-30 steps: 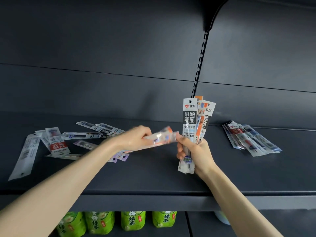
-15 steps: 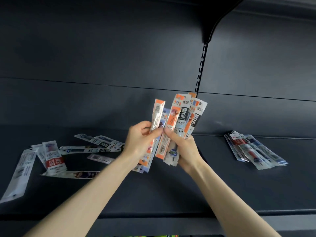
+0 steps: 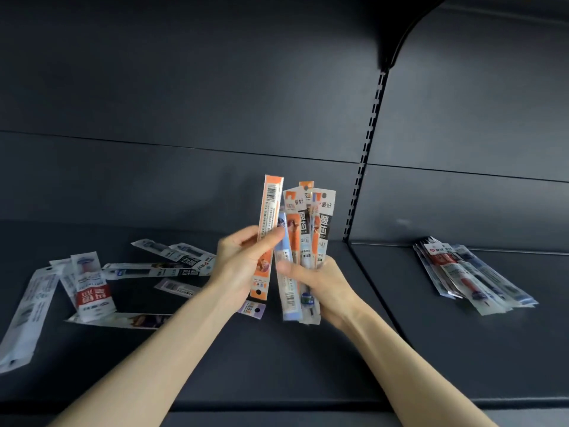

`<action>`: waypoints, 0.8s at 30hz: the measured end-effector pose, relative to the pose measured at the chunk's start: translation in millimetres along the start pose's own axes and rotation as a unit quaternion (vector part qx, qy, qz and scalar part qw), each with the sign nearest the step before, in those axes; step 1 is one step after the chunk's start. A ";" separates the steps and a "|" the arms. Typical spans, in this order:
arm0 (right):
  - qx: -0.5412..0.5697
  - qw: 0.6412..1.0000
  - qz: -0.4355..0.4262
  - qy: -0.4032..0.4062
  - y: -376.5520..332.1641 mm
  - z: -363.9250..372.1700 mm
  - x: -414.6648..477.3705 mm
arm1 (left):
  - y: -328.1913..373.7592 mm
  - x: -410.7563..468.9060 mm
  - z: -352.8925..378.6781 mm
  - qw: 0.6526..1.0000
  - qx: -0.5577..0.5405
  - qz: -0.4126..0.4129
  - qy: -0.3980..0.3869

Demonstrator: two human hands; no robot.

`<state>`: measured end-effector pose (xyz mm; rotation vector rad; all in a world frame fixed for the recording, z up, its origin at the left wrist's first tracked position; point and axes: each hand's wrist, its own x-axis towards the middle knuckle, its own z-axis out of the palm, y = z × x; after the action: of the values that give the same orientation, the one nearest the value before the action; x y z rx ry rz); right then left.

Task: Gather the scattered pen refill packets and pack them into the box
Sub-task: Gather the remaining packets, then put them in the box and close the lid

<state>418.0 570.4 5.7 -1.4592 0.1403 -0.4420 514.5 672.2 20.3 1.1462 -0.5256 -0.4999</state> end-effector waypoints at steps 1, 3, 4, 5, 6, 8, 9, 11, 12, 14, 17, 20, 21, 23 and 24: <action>-0.014 1.000 -0.001 0.008 0.3 -0.4 0.1 | -0.6 0.5 -0.2 1.000 0.009 0.003 0.005; -0.008 0.999 0.003 0.039 -0.7 -2.9 1.0 | -2.2 3.0 -0.1 0.998 0.038 0.013 0.047; 0.018 0.998 0.006 0.059 -2.2 -4.6 1.3 | -2.5 4.5 -0.5 0.996 0.051 0.022 0.073; 0.045 0.996 0.007 0.078 -2.3 -7.5 2.4 | -2.0 5.8 -1.6 0.994 0.059 0.030 0.092; 0.064 0.994 0.007 0.094 -3.2 -10.5 2.7 | -1.2 7.1 -3.5 0.993 0.056 0.030 0.095; 0.065 0.991 0.000 0.118 -2.8 -16.5 3.4 | 0.8 8.1 -7.1 0.998 0.026 0.007 0.052; 0.058 0.990 -0.007 0.126 -1.9 -19.3 4.0 | 1.8 6.8 -8.3 1.000 0.023 -0.010 0.010; 0.047 0.991 -0.016 0.127 -2.0 -22.3 4.0 | 4.9 0.4 -9.6 0.992 0.078 -0.023 -0.095; 0.043 0.991 -0.017 0.123 -3.1 -22.5 3.2 | 5.9 -3.2 -9.3 0.982 0.123 -0.013 -0.142; 0.040 0.992 -0.017 0.118 -3.9 -23.2 2.2 | 7.1 -7.3 -10.2 0.959 0.206 0.000 -0.196; 0.051 0.988 -0.028 0.144 -4.2 -23.7 1.8 | 9.7 -7.0 -16.6 0.940 0.278 -0.032 -0.196; 0.099 0.976 -0.029 0.192 -4.6 -23.9 2.7 | 17.3 -2.9 -25.4 0.948 0.291 -0.021 -0.127; 0.118 0.971 -0.025 0.206 -4.8 -24.6 3.2 | 19.5 -0.9 -28.2 0.956 0.278 -0.005 -0.091; 0.132 0.970 -0.011 0.206 -3.9 -25.2 3.9 | 22.1 2.7 -32.4 0.977 0.209 0.029 -0.018; 0.131 0.972 -0.004 0.194 -3.4 -24.5 3.6 | 22.0 3.4 -33.0 0.986 0.163 0.042 0.010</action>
<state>411.9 546.2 6.8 -1.1031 0.3739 -0.7235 540.0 700.9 30.9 1.4323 -0.6526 -0.3360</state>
